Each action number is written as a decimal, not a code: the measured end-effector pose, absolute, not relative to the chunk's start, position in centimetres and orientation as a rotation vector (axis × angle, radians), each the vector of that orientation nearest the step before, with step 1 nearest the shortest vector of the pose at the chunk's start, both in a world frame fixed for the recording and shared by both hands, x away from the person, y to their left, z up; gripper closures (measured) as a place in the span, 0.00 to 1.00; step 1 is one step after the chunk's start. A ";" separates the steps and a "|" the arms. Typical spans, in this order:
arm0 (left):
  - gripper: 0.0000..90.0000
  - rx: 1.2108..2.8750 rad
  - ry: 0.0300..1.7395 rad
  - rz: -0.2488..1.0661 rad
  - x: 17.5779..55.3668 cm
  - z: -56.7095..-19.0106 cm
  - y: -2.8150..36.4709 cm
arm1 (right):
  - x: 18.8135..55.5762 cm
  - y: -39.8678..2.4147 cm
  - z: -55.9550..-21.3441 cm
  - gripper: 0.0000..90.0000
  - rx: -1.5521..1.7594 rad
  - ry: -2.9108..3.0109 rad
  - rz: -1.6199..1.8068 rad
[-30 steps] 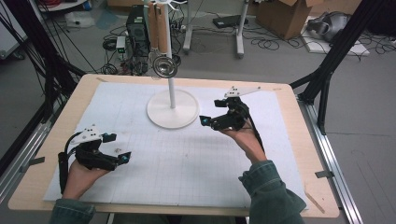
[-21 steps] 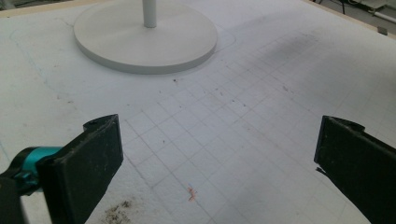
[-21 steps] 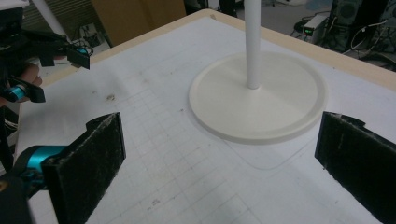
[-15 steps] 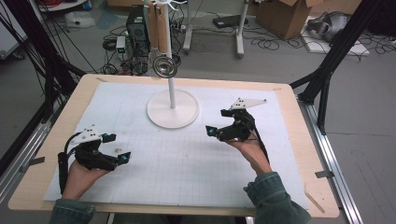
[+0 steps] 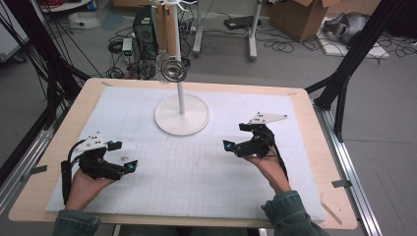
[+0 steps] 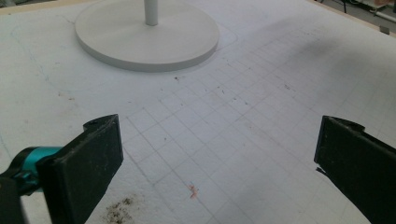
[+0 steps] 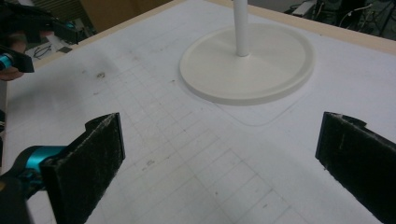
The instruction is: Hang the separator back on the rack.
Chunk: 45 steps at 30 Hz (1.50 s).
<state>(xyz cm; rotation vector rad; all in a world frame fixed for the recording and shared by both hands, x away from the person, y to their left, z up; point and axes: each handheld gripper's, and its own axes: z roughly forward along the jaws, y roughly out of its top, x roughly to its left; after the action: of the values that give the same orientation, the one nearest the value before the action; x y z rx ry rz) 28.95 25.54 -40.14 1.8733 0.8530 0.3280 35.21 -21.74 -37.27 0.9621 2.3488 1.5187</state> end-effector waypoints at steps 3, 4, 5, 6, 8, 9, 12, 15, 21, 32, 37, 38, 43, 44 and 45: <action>0.02 1.875 0.852 0.328 29.0 -40.2 25.6 | 34.9 -22.1 -37.7 0.00 0.972 2.341 1.514; 0.02 1.876 0.854 0.328 28.9 -40.2 25.6 | 34.7 -22.3 -37.8 0.00 0.978 2.340 1.512; 0.02 1.876 0.855 0.328 28.9 -40.2 25.6 | 34.6 -22.4 -38.0 0.00 0.983 2.339 1.511; 0.02 1.876 0.855 0.328 28.9 -40.2 25.6 | 34.5 -22.6 -38.2 0.00 0.987 2.338 1.506; 0.02 1.878 0.853 0.329 29.0 -40.3 25.5 | 34.2 -22.8 -38.4 0.00 1.003 2.331 1.513; 0.02 1.878 0.855 0.325 29.0 -40.3 25.5 | 34.0 -23.0 -38.4 0.00 1.001 2.328 1.513; 0.02 1.879 0.854 0.327 29.0 -40.3 25.5 | 33.6 -23.3 -38.6 0.00 1.007 2.317 1.510; 0.02 1.883 0.853 0.330 29.0 -40.4 25.5 | 33.3 -23.7 -38.9 0.00 1.021 2.316 1.501; 0.02 1.879 0.861 0.328 29.0 -40.5 25.6 | 32.6 -24.4 -39.8 0.01 1.036 2.303 1.484; 0.02 1.888 0.864 0.320 29.0 -40.8 25.6 | 31.4 -25.9 -41.2 0.01 1.081 2.285 1.466; 0.02 1.899 0.864 0.318 29.0 -41.1 25.6 | 30.8 -26.4 -41.7 0.01 1.103 2.279 1.453; 0.02 1.899 0.865 0.318 29.0 -41.1 25.6 | 30.7 -26.5 -41.8 0.00 1.104 2.274 1.455; 0.02 1.904 0.866 0.314 29.0 -41.3 25.5 | 30.3 -26.9 -42.3 0.01 1.110 2.267 1.448; 0.02 1.906 0.867 0.315 29.0 -41.3 25.5 | 30.2 -27.0 -42.4 0.01 1.113 2.264 1.450; 0.02 1.907 0.867 0.316 29.0 -41.3 25.4 | 30.2 -27.0 -42.5 0.01 1.119 2.264 1.450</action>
<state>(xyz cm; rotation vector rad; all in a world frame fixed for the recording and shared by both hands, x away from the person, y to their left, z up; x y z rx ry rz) 29.04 25.44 -41.34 1.9067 0.8673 0.3157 30.16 -27.04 -42.47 1.1189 2.2642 1.4504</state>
